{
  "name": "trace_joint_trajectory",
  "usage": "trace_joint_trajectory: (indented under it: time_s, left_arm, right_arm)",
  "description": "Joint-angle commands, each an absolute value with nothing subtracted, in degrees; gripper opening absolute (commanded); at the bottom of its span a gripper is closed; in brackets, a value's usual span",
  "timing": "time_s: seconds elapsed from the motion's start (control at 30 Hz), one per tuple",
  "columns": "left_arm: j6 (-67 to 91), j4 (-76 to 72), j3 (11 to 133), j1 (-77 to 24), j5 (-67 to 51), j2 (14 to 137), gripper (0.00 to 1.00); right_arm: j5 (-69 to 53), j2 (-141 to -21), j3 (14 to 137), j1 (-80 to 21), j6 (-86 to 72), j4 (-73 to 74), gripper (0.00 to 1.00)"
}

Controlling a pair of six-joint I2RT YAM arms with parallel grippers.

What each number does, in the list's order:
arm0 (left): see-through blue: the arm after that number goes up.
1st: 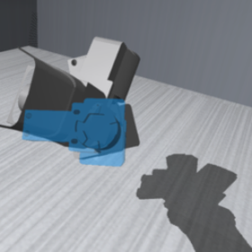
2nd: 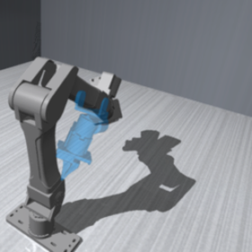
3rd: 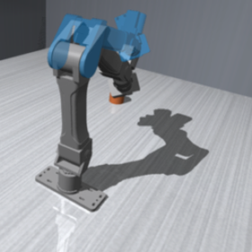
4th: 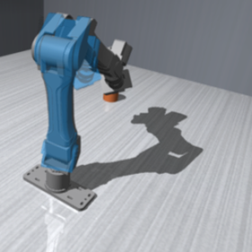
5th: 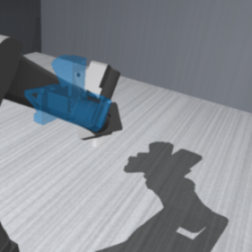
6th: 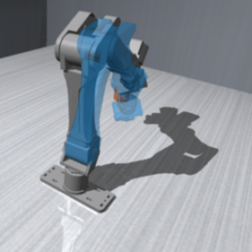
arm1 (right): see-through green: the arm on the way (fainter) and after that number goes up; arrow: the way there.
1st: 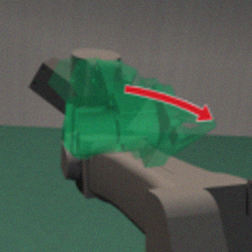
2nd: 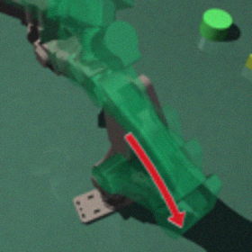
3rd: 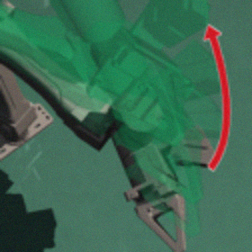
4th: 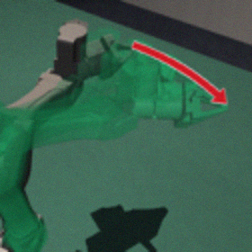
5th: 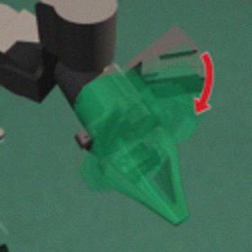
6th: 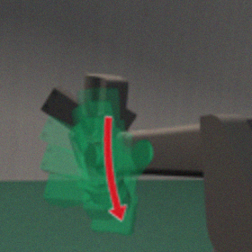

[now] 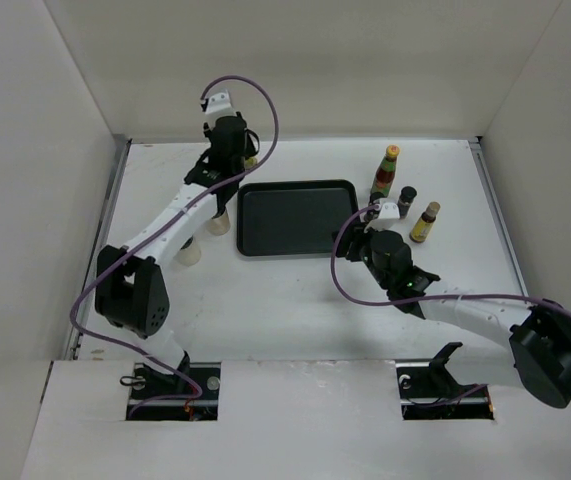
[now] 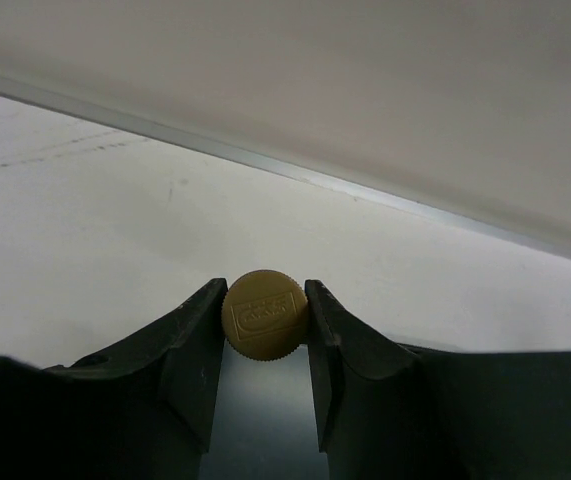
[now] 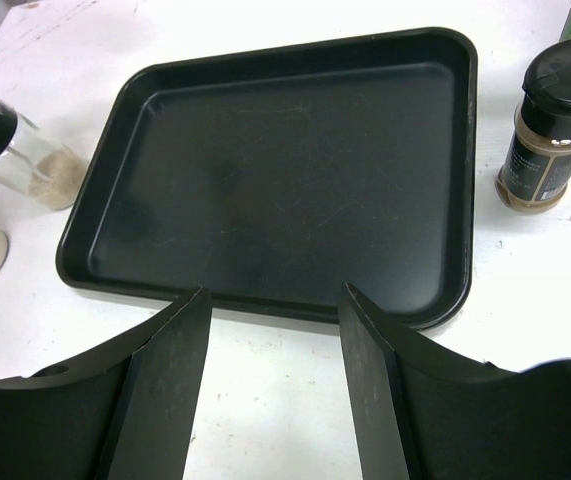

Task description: Organize the condiment bottles

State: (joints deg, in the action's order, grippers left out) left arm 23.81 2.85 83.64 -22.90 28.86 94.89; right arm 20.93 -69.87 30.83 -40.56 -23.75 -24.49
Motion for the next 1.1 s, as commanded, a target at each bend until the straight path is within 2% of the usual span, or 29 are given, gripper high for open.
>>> trace_joint_trajectory:
  time_s: [0.0,0.5,0.67,0.77,0.83,0.93,1.0,1.07]
  left_arm:
    - [23.1,-2.8,83.1,-24.7,29.1,96.2,0.19]
    - [23.2,-10.0,73.4,-27.6,32.2,102.1,0.2]
    - [23.1,-11.8,72.0,-27.6,32.3,104.4,0.23]
    - [23.0,-12.9,70.7,-27.7,32.6,104.5,0.36]
    - [22.9,-13.2,69.8,-27.7,33.1,103.8,0.51]
    - [22.9,-13.9,68.4,-28.2,33.4,100.4,0.71]
    - [22.9,-15.7,67.1,-28.8,33.4,97.2,0.84]
    - [22.8,-16.9,66.4,-29.7,33.7,94.1,0.92]
  right_arm:
    - [20.9,-68.2,31.8,-40.4,-23.4,-27.2,0.6]
    - [20.9,-69.0,32.0,-39.8,-23.4,-26.7,0.61]
    - [20.9,-68.6,31.7,-39.7,-23.4,-26.8,0.61]
    - [20.9,-67.4,31.6,-39.5,-23.4,-26.5,0.67]
    - [20.9,-66.2,31.6,-39.5,-23.4,-26.4,0.77]
    - [22.0,-61.5,32.8,-39.5,-23.9,-23.0,0.84]
    - [23.1,-58.1,34.8,-38.3,-23.2,-19.6,0.84]
    - [23.8,-54.9,37.7,-35.5,-22.7,-14.3,0.81]
